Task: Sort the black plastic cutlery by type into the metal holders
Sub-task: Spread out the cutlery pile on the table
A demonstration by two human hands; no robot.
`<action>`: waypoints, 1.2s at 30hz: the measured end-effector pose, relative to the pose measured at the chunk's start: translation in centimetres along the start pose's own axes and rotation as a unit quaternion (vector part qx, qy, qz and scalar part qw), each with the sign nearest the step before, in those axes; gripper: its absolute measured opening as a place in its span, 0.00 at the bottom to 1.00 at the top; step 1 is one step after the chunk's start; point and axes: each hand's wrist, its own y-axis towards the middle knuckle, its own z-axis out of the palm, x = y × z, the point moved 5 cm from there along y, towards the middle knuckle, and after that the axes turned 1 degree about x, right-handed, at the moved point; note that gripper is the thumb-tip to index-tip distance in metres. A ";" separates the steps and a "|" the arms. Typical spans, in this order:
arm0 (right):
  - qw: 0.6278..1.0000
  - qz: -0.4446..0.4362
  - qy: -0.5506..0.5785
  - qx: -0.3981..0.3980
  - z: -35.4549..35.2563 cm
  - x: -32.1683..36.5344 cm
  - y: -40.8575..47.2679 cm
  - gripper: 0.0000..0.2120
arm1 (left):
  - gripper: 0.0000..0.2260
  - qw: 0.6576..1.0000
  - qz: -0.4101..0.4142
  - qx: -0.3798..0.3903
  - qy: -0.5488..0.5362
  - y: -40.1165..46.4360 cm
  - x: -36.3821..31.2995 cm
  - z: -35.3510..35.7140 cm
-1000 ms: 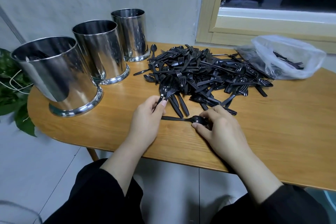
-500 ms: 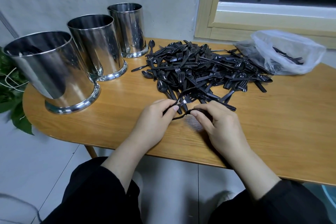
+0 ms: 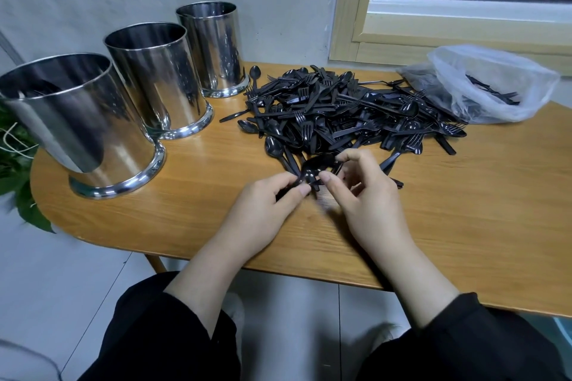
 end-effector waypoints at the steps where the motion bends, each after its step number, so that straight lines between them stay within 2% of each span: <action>1: 1.000 0.005 0.014 -0.004 -0.1 -0.2 0.1 0.10 | 0.14 1.000 0.002 -0.004 0.004 -0.1 -0.1 -0.1; 4: 0.998 0.026 0.051 -0.012 -0.3 -1.1 0.1 0.09 | 0.19 1.000 -0.007 -0.012 0.008 0.0 -0.1 -0.2; 9: 0.997 0.037 0.049 -0.049 -1.1 -1.5 0.2 0.08 | 0.15 0.998 -0.036 -0.039 -0.046 1.4 -0.4 -0.2; 11: 0.997 0.016 -0.041 -0.069 -2.7 -2.0 0.5 0.05 | 0.16 0.994 -0.054 -0.076 -0.065 1.7 -0.3 -0.1; 14: 0.979 0.009 -0.198 -0.052 -5.6 -4.0 0.7 0.05 | 0.15 0.989 -0.061 -0.109 -0.084 1.6 -0.1 0.3; 20: 0.951 0.041 -0.307 -0.006 -5.3 -5.3 0.4 0.13 | 0.14 0.987 -0.055 -0.135 -0.064 1.2 0.0 0.0; 29: 0.949 0.034 -0.315 0.011 -5.2 -5.5 0.2 0.09 | 0.14 0.986 -0.056 -0.138 -0.078 1.0 0.4 0.1; 36: 0.956 0.036 -0.291 0.003 -5.4 -4.6 0.0 0.06 | 0.11 0.980 -0.070 -0.155 -0.105 1.0 0.4 -0.1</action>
